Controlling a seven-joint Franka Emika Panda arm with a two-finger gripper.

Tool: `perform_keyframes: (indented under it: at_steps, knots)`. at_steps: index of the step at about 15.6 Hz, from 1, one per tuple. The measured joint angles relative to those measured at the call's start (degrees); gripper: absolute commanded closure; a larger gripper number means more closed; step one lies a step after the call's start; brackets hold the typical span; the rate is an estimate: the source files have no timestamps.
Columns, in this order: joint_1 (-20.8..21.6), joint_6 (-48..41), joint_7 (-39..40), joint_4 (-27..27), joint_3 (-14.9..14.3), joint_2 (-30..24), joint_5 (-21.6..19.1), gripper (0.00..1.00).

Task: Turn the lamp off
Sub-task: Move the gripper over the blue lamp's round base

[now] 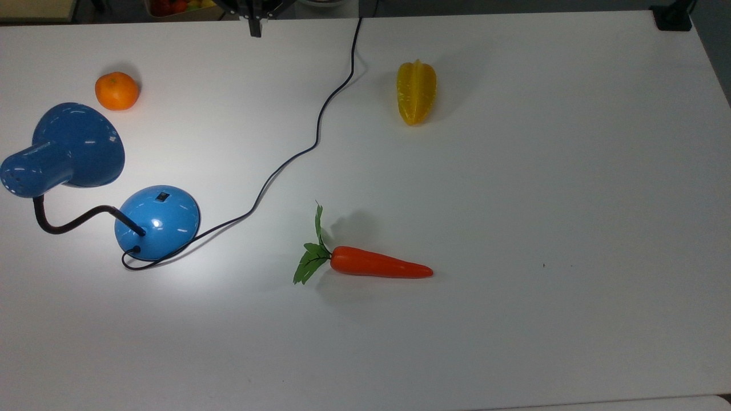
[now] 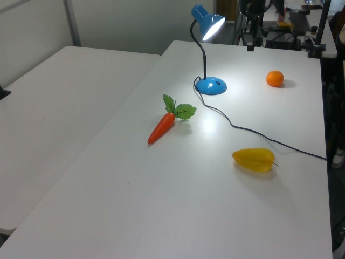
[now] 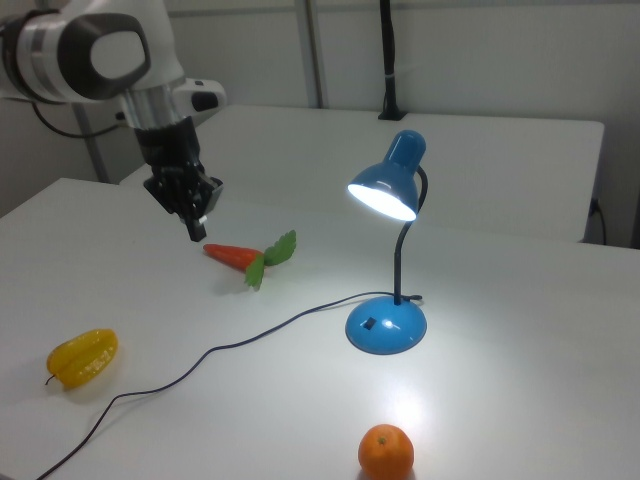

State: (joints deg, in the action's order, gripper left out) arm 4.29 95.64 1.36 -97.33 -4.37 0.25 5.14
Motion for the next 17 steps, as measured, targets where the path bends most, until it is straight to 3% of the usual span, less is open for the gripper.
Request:
perform_keyframes:
  at_steps: [5,9,13,17]
  knots:
    - [-1.39,9.38,0.00,-7.67,-3.21,0.57,-0.01,1.00]
    - [-5.95,18.44,0.00,-13.04,-3.52,2.18,-0.01,1.00]
    - [-9.90,28.08,0.00,-14.89,-3.58,6.78,-0.01,1.00]
    - [-11.12,36.22,0.00,-15.14,-3.58,11.14,-0.03,1.00]
